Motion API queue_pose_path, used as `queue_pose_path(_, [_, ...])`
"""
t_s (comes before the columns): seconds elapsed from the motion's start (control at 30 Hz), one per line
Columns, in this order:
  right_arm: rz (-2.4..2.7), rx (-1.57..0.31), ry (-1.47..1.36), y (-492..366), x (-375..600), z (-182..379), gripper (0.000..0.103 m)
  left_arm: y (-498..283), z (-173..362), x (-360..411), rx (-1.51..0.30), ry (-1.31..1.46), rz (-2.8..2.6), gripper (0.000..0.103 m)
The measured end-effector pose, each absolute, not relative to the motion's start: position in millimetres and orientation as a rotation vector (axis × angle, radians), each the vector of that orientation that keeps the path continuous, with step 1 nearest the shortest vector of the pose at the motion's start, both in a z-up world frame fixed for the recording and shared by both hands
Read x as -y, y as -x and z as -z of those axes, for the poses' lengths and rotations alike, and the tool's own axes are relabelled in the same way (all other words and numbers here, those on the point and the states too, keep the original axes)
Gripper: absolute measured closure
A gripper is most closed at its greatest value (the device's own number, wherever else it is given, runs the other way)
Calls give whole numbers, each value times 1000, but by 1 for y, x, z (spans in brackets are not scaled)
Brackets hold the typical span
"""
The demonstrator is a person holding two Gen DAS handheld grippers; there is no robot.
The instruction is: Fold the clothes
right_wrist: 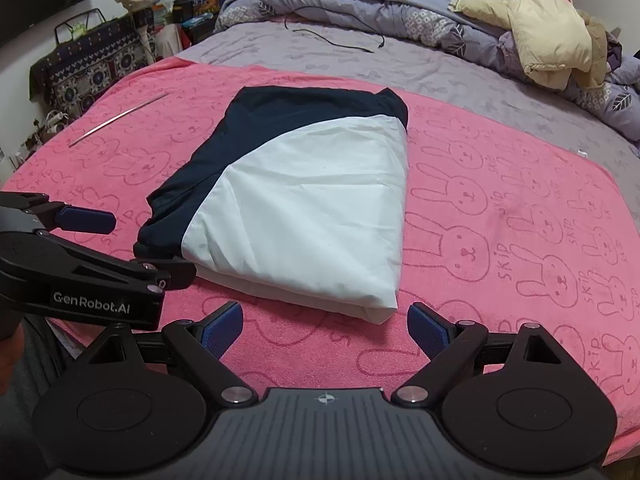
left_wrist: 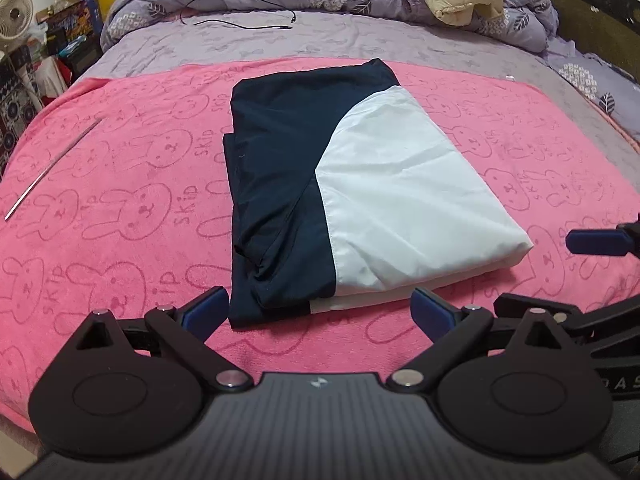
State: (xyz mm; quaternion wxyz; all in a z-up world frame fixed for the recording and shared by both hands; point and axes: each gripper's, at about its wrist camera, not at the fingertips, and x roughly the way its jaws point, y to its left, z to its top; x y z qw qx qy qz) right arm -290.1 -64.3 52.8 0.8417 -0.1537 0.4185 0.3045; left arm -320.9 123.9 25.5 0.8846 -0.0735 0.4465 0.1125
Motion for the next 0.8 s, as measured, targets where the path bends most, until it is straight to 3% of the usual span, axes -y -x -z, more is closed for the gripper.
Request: queue_pose_path(0.8, [-626, -908, 358, 290, 62, -43, 13, 320, -20, -122, -944, 150, -232, 0])
